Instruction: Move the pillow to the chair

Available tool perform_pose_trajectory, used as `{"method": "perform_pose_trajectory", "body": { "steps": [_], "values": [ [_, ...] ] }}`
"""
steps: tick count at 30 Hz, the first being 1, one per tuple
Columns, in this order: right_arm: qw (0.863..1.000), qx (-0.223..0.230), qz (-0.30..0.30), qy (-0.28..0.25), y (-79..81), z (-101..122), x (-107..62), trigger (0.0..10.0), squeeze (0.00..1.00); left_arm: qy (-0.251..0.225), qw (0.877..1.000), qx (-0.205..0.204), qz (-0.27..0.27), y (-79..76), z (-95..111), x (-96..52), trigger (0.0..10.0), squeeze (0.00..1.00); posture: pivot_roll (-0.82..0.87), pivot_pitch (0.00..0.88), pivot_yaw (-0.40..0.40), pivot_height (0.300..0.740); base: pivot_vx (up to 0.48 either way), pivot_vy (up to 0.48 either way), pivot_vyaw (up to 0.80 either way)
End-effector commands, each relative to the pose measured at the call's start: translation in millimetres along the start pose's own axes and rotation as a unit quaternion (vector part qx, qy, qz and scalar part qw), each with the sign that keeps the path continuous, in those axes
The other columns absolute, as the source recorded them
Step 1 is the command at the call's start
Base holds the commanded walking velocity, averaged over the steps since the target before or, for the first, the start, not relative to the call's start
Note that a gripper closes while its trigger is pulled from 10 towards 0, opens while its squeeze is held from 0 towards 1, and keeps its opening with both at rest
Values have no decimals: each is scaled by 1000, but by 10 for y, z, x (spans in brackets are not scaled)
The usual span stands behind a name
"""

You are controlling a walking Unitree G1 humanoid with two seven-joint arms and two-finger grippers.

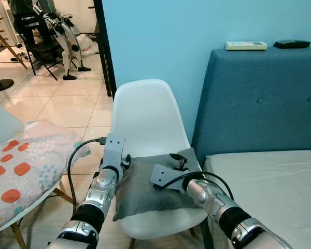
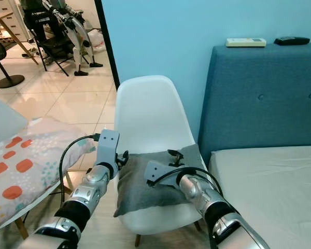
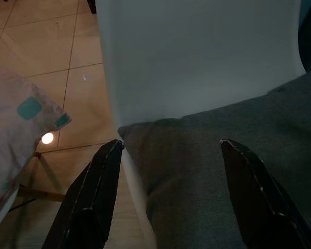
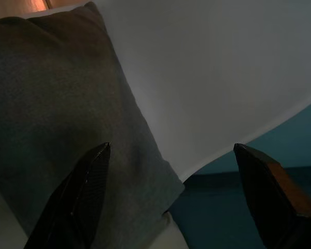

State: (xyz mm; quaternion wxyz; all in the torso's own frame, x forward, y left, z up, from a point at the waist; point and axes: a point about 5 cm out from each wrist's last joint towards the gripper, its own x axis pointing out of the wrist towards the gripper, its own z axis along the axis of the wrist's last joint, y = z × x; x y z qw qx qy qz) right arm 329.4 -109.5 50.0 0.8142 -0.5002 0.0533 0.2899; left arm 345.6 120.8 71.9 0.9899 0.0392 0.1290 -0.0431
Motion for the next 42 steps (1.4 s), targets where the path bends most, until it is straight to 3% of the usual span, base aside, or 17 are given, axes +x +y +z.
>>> {"method": "perform_pose_trajectory", "body": {
  "steps": [1, 12, 25, 28, 38, 42],
  "values": [
    [1000, -7, 6, 2, 5, 13, 16, 10000, 0, 2, 1000, 2, 14, 101, -12, 4, 10000, 0, -74, 48, -6, 740, 0, 0, 0],
    [1000, -7, 11, 2, 35, -19, -7, 10000, 0, -1, 1000, 4, 9, 41, -6, 1, 10000, 0, -71, 49, -16, 740, 0, 0, 0],
    [1000, -14, 20, -3, 128, -8, -27, 10000, 0, 5, 999, -13, 30, 88, -117, -78, 10000, 0, -54, 53, -33, 740, 0, 0, 0],
    [1000, -13, 19, -11, 197, 40, -32, 10000, 0, 20, 999, -4, 32, 135, -241, -142, 10000, 0, -33, 64, -23, 740, 0, 0, 0],
    [999, -26, 18, -11, 234, 71, -36, 10000, 0, 34, 999, -1, 39, 165, -334, -195, 10000, 0, -34, 79, -16, 740, 0, 0, 0],
    [999, -25, 35, 21, 273, 24, -29, 10000, 0, 47, 998, -1, 45, 155, -438, -242, 10000, 0, -32, 82, -23, 740, 0, 0, 0]
  ]
}}
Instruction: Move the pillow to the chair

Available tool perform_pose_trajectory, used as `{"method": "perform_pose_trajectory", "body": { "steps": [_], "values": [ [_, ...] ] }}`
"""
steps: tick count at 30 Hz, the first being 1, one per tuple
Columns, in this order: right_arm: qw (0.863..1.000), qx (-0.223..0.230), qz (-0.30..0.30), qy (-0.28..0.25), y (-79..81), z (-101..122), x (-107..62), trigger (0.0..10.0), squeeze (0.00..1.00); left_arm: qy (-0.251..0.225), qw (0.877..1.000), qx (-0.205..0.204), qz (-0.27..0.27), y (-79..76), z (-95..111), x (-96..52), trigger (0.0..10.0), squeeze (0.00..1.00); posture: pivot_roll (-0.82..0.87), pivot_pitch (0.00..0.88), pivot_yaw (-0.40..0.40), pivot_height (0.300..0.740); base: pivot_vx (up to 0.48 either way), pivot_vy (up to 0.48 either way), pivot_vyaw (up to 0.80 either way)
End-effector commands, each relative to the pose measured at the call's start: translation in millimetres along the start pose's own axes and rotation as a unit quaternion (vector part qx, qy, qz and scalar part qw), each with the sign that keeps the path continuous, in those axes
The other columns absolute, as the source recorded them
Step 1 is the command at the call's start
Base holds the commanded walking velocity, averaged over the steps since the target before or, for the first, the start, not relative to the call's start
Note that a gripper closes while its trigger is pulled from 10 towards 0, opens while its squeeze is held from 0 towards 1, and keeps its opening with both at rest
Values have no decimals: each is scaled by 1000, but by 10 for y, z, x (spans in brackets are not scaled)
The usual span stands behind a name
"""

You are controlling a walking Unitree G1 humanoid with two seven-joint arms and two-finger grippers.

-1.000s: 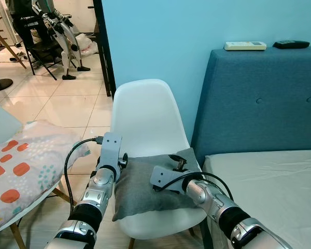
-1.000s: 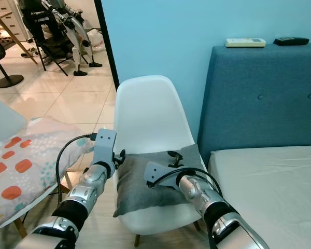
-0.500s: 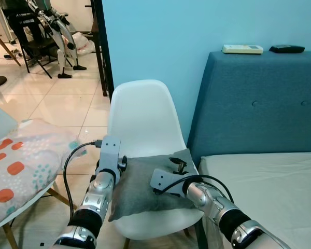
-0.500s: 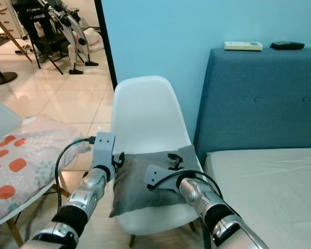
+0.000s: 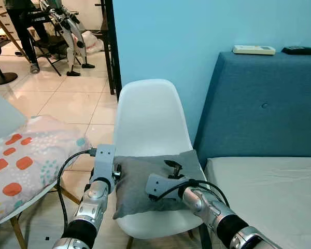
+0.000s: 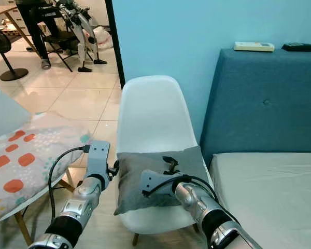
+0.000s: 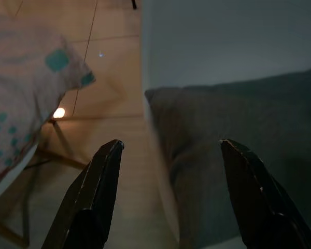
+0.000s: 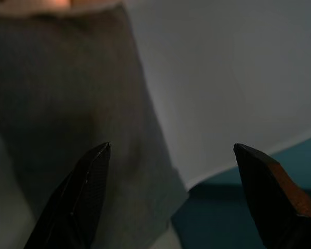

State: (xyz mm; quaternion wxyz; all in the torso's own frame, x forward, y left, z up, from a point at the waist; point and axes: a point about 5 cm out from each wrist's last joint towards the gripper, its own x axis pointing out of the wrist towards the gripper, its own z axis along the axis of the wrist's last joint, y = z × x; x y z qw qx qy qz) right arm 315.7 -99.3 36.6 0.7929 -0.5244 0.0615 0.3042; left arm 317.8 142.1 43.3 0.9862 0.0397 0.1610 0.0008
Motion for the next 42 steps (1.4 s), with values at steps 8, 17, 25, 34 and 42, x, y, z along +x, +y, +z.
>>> {"method": "perform_pose_trajectory", "body": {
  "steps": [8, 17, 25, 34, 42],
  "values": [
    [898, 438, 9, 48, -149, -123, 13, 10000, 0, 31, 999, 1, 39, 74, -270, -134, 10000, 0, -18, 113, -40, 740, 0, 0, 0],
    [779, 622, -57, 57, -99, -274, -32, 10000, 0, 29, 999, 1, 46, 118, -340, -186, 10000, 0, -43, 107, -42, 740, 0, 0, 0],
    [716, 695, -53, 43, 183, -472, -177, 10000, 0, 44, 997, 9, 58, 180, -400, -159, 10000, 0, -8, 69, -33, 740, 0, 0, 0],
    [769, 626, -126, 2, 88, -432, -230, 10000, 0, 49, 997, 3, 52, 193, -408, -140, 10000, 0, -10, 80, -15, 740, 0, 0, 0],
    [719, 694, -32, 1, 317, -266, -112, 10000, 0, 61, 997, 22, 44, 216, -499, -149, 10000, 0, 4, 98, -39, 740, 0, 0, 0]
  ]
}}
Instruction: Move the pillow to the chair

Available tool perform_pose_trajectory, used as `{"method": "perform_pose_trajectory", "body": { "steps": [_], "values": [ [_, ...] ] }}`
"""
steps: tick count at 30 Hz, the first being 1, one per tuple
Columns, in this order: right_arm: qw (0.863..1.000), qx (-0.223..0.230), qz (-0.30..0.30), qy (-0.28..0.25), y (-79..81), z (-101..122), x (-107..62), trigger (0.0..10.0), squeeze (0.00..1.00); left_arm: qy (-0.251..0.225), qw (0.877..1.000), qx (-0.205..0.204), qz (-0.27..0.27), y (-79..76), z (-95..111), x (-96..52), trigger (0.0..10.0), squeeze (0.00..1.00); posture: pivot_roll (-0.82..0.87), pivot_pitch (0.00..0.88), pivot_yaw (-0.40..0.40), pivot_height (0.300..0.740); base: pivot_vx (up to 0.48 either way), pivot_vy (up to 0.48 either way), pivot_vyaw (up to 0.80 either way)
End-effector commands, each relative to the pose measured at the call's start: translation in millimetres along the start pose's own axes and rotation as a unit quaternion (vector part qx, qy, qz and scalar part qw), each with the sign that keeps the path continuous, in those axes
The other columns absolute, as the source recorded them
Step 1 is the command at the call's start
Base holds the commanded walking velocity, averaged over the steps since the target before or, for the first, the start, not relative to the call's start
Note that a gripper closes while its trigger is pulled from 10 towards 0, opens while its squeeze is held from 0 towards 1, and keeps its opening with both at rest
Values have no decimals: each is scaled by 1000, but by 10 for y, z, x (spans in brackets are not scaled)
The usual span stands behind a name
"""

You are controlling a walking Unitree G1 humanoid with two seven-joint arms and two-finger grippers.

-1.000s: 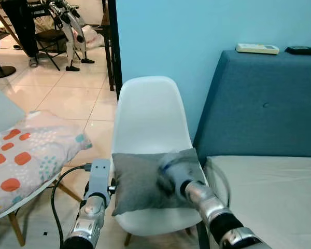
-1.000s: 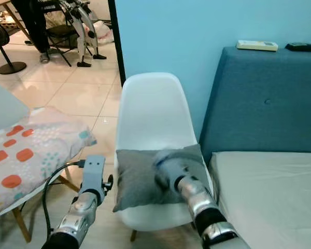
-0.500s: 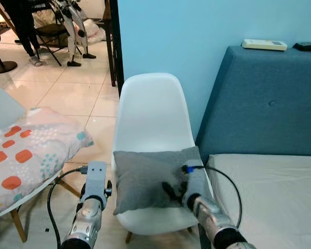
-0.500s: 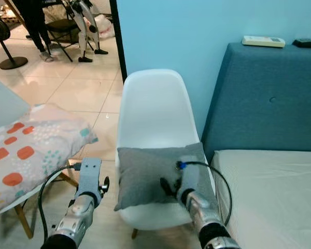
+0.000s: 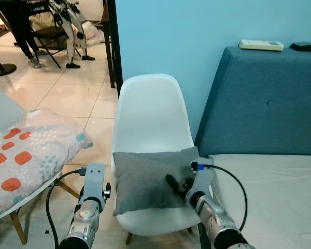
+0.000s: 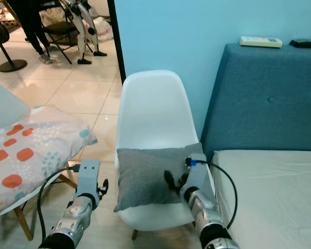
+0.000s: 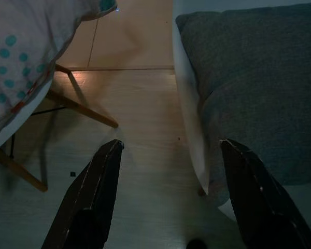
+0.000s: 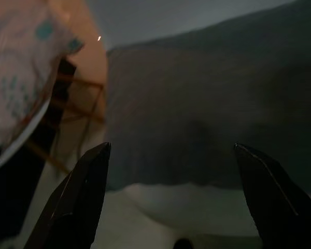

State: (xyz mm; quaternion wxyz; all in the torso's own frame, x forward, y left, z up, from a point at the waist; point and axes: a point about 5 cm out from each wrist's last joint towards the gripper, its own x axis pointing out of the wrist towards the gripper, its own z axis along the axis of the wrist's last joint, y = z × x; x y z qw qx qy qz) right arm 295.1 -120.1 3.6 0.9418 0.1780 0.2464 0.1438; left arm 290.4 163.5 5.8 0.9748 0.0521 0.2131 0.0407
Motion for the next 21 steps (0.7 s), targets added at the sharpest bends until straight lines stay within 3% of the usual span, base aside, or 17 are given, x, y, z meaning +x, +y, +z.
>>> {"method": "perform_pose_trajectory", "body": {
  "steps": [1, 3, 4, 7, 8, 9, 11, 12, 17, 18, 20, 21],
  "values": [
    [1000, -4, 7, -8, 21, 2, 6, 10000, 0, 6, 1000, 15, 7, 38, -43, -3, 10000, 0, 4, 98, -39, 740, 0, 0, 0],
    [1000, -15, 8, -12, 31, 25, 13, 10000, 0, 7, 1000, 12, 7, 27, -46, -5, 10000, 0, 13, 113, -33, 740, 0, 0, 0],
    [998, -51, 1, -23, 23, 48, 4, 10000, 0, 14, 1000, 27, -5, -16, -97, -22, 10000, 0, -11, 98, -10, 740, 0, 0, 0],
    [997, -58, -10, -47, -42, 60, -47, 10000, 0, 26, 998, 58, -27, -107, -185, -53, 10000, 0, -25, 95, 11, 740, 0, 0, 0],
    [994, -89, -59, -34, -125, 23, -75, 10000, 0, 28, 997, 68, -36, -136, -215, -65, 10000, 0, -23, 98, 13, 740, 0, 0, 0],
    [994, -89, -59, -34, -125, 23, -75, 10000, 0, 28, 997, 68, -36, -136, -215, -65, 10000, 0, -23, 98, 13, 740, 0, 0, 0],
    [982, -148, -114, 40, -259, -106, -123, 10000, 0, 21, 996, 60, -57, -187, -229, -82, 10000, 0, -42, 97, 28, 740, 0, 0, 0],
    [982, -145, -107, 53, -285, -167, -154, 10000, 0, 24, 997, 42, -66, -173, -242, -85, 10000, 0, -51, 114, 32, 740, 0, 0, 0],
    [985, -134, -93, 57, -292, -204, -173, 10000, 0, 27, 997, 28, -70, -163, -253, -87, 10000, 0, -54, 120, 33, 740, 0, 0, 0],
    [984, -134, -109, 44, -365, -257, -241, 10000, 0, 31, 998, 18, -56, -95, -298, -106, 10000, 0, -34, 104, 11, 740, 0, 0, 0],
    [984, -134, -109, 44, -365, -257, -241, 10000, 0, 31, 998, 18, -56, -95, -298, -106, 10000, 0, -34, 104, 11, 740, 0, 0, 0],
    [982, -138, -118, 53, -418, -343, -298, 10000, 0, 41, 998, 18, -31, -8, -369, -133, 10000, 0, -24, 89, -17, 740, 0, 0, 0]
  ]
}}
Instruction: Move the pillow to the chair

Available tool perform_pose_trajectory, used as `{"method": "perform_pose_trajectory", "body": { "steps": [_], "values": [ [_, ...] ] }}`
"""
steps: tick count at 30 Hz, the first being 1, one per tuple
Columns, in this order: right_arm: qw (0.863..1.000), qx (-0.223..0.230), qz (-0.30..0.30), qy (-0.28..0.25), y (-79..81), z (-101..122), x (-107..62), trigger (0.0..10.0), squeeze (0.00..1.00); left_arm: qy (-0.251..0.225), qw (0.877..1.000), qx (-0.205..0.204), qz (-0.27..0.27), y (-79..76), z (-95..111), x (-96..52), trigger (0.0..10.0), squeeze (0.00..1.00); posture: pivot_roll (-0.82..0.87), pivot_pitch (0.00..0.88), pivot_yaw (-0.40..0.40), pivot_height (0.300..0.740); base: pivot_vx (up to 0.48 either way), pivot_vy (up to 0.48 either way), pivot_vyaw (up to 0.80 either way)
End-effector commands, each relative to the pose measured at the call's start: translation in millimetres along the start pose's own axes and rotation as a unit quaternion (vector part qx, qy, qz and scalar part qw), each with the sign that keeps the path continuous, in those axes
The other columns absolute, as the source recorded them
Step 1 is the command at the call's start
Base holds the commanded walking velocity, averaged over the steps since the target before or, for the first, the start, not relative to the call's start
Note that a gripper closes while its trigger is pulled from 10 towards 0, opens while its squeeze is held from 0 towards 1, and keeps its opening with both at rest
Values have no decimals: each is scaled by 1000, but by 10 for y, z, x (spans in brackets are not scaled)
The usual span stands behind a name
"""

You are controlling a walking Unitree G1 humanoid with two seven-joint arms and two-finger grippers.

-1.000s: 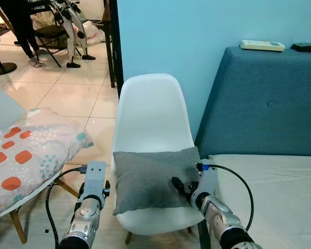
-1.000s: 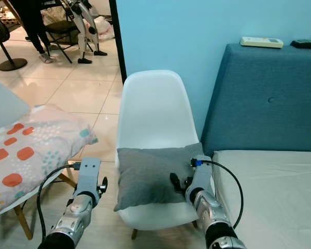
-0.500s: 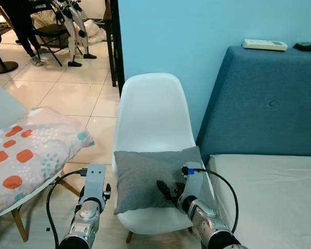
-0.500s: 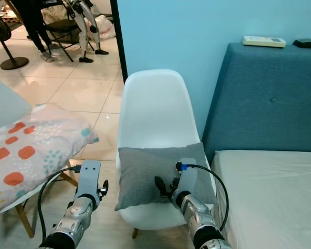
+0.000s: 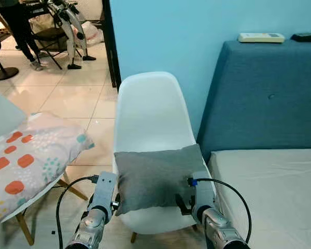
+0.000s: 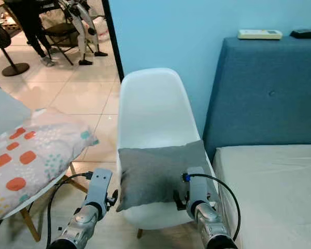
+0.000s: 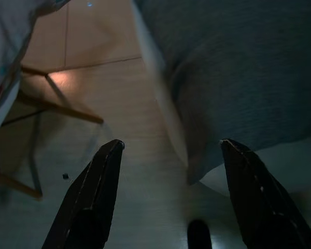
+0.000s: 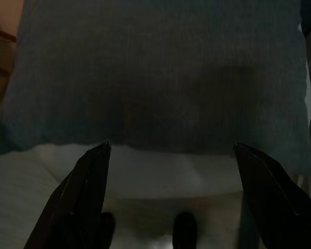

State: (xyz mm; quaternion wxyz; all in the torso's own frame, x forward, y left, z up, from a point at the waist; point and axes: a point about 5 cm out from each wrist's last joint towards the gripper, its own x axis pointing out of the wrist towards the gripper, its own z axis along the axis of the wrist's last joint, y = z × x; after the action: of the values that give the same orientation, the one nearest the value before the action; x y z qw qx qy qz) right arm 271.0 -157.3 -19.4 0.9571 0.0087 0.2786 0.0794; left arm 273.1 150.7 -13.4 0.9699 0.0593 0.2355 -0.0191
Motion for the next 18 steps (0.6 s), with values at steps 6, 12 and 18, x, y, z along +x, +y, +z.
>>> {"method": "perform_pose_trajectory", "body": {
  "steps": [6, 12, 18],
  "values": [
    [997, -25, 28, 71, 32, -417, -125, 10000, 0, 36, 999, -1, 41, 158, -324, -157, 10000, 0, -10, 98, -44, 740, 0, 0, 0],
    [998, -26, -2, 53, 71, -365, -105, 10000, 0, 28, 999, -2, 38, 144, -267, -118, 10000, 0, -26, 89, -33, 740, 0, 0, 0],
    [999, -13, -28, 41, 31, -432, -153, 10000, 0, 37, 999, -14, 32, 94, -311, -138, 10000, 0, -22, 69, -31, 740, 0, 0, 0]
  ]
}}
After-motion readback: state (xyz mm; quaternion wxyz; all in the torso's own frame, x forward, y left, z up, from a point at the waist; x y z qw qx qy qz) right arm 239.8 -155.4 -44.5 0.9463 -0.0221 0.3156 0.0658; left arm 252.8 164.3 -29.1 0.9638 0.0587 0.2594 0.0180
